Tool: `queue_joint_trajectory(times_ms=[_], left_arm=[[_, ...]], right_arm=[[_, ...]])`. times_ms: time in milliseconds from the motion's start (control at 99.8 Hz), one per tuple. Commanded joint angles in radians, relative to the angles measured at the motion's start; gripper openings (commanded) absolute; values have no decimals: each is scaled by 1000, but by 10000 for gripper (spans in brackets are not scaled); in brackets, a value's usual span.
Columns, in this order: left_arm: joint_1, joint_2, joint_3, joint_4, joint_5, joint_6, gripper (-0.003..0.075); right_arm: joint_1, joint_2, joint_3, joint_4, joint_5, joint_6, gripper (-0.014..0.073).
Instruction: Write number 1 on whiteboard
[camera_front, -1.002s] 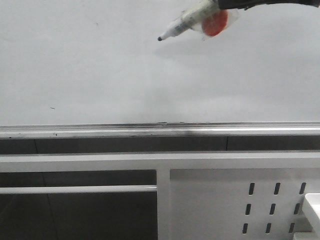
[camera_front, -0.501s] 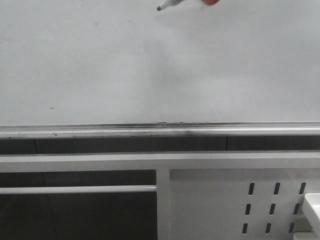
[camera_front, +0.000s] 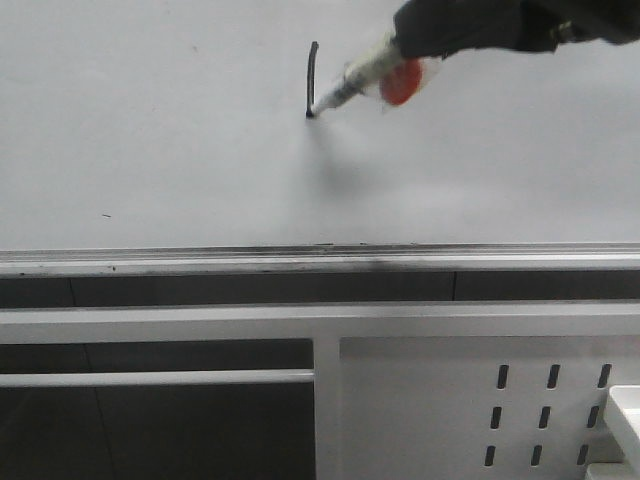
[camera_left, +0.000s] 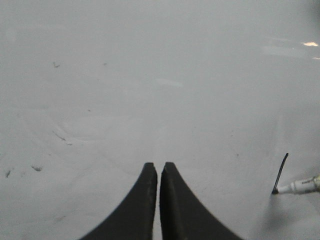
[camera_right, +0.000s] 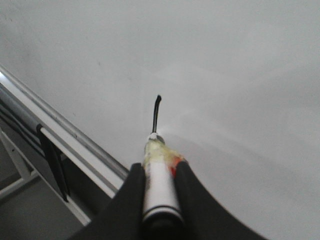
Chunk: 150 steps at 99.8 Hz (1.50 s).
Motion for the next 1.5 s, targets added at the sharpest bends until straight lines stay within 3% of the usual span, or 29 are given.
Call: queue_joint_trajectory(times_ms=[0, 281, 521, 712, 842, 952, 1022, 1493], left_arm=[[-2, 2, -21, 8, -76, 2, -20], [-2, 2, -21, 14, -76, 2, -20], [-2, 2, -21, 159, -28, 2, -20], [-2, 2, -65, 429, 186, 2, -13], [-2, 24, -133, 600, 356, 2, 92], [-2, 73, -177, 677, 358, 2, 234], [-2, 119, -200, 718, 356, 2, 279], [-2, 347, -271, 781, 203, 2, 283]], right_arm=[[-24, 36, -34, -8, -107, -12, -70], [-9, 81, -36, -8, -100, 8, -71], [159, 9, -61, -40, 115, 7, -71], [218, 32, -175, -91, 327, 7, -71], [218, 54, -254, -92, 414, 5, -71], [225, 76, -301, -96, 440, -14, -71], [228, 96, -328, -96, 459, -21, -71], [275, 130, -395, -96, 479, -46, -71]])
